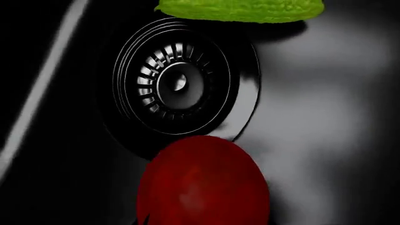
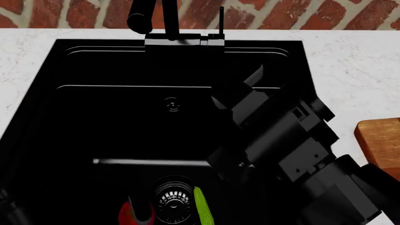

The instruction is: Pick the vegetables from the sink and place them on the cutting board.

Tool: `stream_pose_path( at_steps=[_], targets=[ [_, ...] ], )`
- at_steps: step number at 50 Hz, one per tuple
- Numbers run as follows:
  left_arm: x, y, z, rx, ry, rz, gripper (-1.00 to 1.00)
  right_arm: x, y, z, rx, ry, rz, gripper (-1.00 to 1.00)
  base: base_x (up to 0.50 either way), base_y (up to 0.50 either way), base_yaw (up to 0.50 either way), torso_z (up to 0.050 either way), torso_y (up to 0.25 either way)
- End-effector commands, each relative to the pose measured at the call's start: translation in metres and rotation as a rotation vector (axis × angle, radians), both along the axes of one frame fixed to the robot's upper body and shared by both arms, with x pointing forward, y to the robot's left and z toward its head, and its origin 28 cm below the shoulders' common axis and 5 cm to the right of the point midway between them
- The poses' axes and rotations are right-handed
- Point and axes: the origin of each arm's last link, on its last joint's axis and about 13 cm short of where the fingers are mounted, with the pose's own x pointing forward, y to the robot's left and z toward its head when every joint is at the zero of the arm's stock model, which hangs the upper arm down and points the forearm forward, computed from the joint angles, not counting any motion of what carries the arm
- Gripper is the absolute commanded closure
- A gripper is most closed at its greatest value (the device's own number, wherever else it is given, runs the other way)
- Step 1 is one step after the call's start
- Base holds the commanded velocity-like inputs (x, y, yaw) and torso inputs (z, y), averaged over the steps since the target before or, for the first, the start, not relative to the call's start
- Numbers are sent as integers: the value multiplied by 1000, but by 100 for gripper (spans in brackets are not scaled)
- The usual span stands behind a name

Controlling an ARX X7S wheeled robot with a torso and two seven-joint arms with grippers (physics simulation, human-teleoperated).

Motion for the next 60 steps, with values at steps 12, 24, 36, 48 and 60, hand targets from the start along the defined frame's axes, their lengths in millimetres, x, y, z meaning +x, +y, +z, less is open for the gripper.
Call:
stream_pose_path(
  at_steps=[12, 24, 36, 48, 60],
  targets=[
    [-5, 22, 54, -62, -333, 212, 100, -1, 4, 0, -58, 50, 14, -100, 0, 0, 0, 0, 0],
    [-8, 31, 71, -78, -440, 301, 100, 16, 24, -6, 35, 168, -37, -100, 0, 0, 0, 0, 0],
    [-8, 37, 86, -114, -531, 403, 100, 10, 33, -38, 89, 273, -81, -100, 0, 0, 0, 0, 0],
    [-4, 33, 85, -94, -555, 435, 100, 4, 34, -60, 138, 313, -119, -100, 0, 0, 0, 0, 0],
    [-6, 34, 80, -85, -548, 427, 100, 3, 37, -79, 218, 272, -150, -100, 0, 0, 1, 0, 0]
  ],
)
